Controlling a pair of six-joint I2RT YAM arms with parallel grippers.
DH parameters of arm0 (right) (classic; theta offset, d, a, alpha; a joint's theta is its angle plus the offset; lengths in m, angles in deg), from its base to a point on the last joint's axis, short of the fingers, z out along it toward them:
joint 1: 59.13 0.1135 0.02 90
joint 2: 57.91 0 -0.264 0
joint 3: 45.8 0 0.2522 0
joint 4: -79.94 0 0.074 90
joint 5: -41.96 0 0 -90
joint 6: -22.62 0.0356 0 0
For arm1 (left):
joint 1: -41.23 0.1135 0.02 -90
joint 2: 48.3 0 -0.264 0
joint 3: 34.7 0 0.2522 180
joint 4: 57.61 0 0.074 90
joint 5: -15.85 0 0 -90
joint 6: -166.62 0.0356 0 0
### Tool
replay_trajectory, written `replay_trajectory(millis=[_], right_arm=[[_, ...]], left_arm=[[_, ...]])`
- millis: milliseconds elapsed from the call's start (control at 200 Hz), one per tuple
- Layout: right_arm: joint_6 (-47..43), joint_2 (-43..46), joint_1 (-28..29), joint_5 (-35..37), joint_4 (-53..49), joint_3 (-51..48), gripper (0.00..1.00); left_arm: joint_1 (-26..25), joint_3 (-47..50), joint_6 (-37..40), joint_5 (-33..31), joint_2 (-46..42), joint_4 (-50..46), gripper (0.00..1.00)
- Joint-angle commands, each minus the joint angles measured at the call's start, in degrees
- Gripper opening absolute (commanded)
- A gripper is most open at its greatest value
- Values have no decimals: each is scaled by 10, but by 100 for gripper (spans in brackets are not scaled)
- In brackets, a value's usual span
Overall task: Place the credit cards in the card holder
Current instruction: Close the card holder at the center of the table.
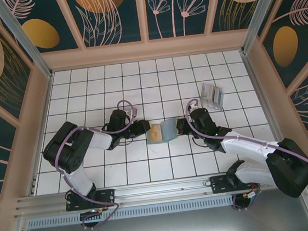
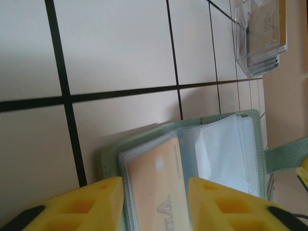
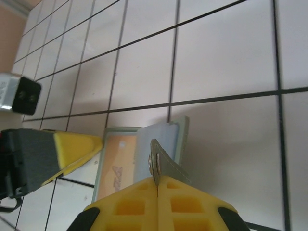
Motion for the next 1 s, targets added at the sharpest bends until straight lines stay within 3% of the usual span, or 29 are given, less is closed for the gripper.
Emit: replay_trajectory(millis=[0,125,235,410,571,666,991], right_arm=[[-34,-17,15,-48,58,22,0],[-36,-35,28,-37,72,24,0],[-32,-36,28,-31,80,15,0],[-25,-29,20,-16,74,-6,0],[-27,-31,17,-12,79,-16,0],[-26,-31,15,-17,81,-16,0],[-29,-32,16,-16,76,-10,0]], left_arm=[[-9,18,-24,12,8,-21,34],[-9,7,-31,29,31,-29,27],[-9,27,-32,-2,6,-35,27],[-9,24,4,-61,-66,-130,39],[-9,-10,69,-117,-89,-250,43],[-9,-10,60,-107,-84,-248,44],[-9,-31,67,-166,-101,-321,47]])
